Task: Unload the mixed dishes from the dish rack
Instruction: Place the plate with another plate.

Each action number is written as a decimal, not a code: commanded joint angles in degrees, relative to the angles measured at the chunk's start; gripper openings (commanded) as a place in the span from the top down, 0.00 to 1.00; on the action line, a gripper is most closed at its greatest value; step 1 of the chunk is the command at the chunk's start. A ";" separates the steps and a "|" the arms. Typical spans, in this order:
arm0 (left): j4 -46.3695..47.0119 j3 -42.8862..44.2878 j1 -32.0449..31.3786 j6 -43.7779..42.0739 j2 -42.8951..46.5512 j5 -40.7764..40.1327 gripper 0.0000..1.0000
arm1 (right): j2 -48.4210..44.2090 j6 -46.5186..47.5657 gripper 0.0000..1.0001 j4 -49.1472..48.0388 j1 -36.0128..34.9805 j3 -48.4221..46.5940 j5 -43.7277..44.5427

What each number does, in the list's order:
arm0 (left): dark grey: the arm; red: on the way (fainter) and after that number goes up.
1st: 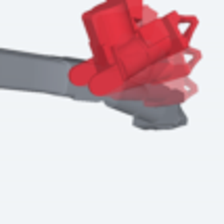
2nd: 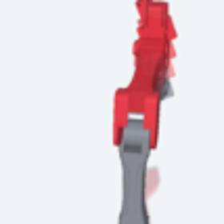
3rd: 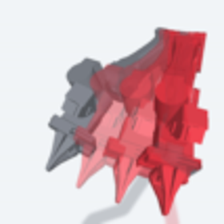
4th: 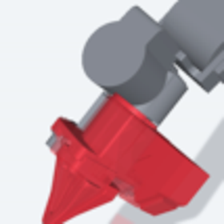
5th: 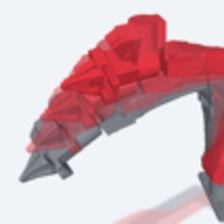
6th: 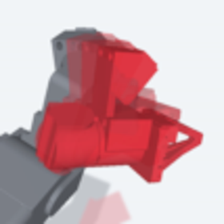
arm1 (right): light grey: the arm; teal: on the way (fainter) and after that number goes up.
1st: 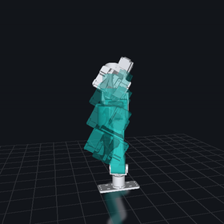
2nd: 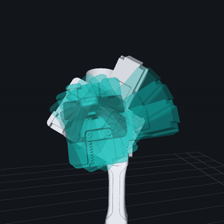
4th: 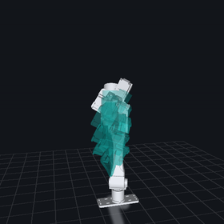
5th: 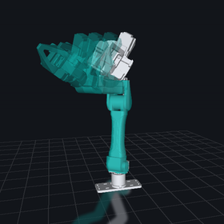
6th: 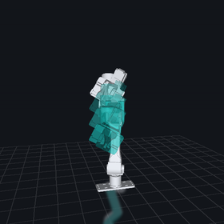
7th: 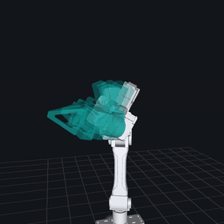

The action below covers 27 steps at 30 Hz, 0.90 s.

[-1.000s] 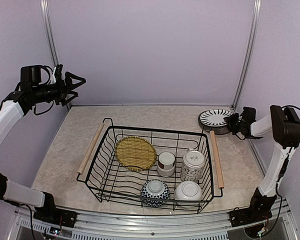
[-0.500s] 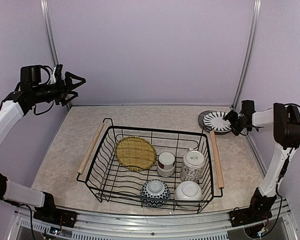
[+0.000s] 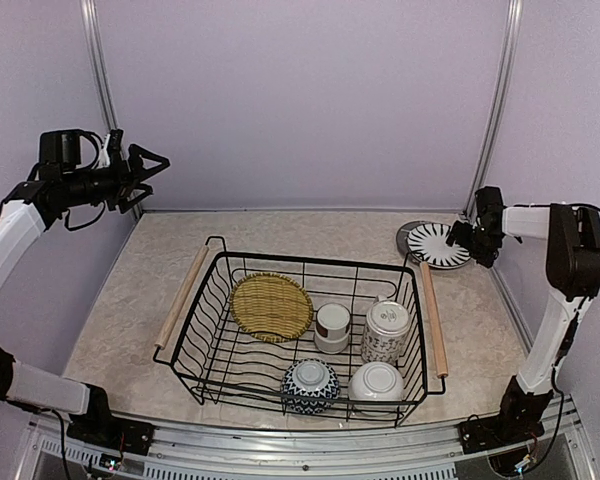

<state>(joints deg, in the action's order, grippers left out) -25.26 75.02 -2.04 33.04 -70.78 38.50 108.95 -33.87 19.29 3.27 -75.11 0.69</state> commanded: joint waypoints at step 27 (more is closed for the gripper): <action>-3.65 0.89 9.75 2.77 -0.23 -12.22 0.01 | -30.86 20.44 0.00 8.32 -20.33 5.62 8.52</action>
<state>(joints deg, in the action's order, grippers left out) -28.84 76.07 6.31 35.53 -70.26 21.93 80.42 -15.03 24.23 -13.93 -65.56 8.95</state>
